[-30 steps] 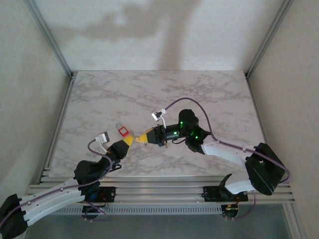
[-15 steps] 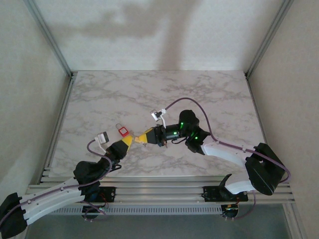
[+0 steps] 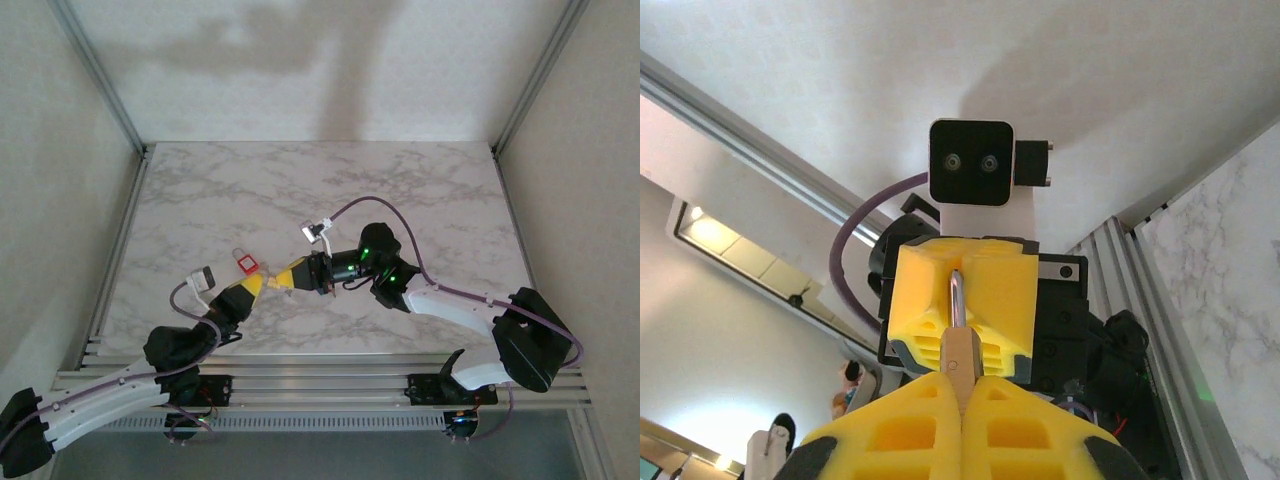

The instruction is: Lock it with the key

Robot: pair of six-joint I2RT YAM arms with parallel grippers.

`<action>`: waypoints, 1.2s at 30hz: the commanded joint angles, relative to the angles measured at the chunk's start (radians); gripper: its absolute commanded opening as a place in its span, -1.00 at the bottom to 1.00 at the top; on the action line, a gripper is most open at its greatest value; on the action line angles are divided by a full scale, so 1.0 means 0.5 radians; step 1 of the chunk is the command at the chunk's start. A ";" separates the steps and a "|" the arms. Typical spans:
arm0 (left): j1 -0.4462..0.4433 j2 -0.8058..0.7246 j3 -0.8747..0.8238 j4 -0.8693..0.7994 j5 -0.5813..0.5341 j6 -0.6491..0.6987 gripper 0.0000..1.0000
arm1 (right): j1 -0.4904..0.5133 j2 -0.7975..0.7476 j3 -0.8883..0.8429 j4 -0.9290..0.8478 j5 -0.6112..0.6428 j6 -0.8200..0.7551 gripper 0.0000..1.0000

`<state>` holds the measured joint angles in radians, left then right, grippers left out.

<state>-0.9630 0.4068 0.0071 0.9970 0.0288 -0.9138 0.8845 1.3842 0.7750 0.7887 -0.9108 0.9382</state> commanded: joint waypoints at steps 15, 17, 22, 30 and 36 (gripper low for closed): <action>-0.154 0.027 -0.324 0.000 0.586 0.012 -1.00 | 0.018 0.097 0.127 0.286 0.286 0.148 -1.00; -0.161 0.024 -0.320 0.001 0.584 0.022 -1.00 | 0.024 0.106 0.153 0.244 0.276 0.136 -1.00; -0.185 0.045 -0.299 -0.051 0.579 0.093 -1.00 | 0.038 0.137 0.180 0.278 0.252 0.196 -1.00; -0.202 0.063 -0.312 -0.057 0.481 0.081 -1.00 | 0.075 0.137 0.245 0.066 0.259 0.120 -1.00; -0.200 -0.044 -0.306 -0.104 0.351 0.026 -1.00 | 0.128 0.122 0.225 -0.014 0.276 0.023 -1.00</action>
<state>-1.0134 0.3912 0.0090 1.0760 0.0181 -0.8692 0.9222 1.4246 0.8494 0.8360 -0.9493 0.9932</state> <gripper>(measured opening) 0.039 0.051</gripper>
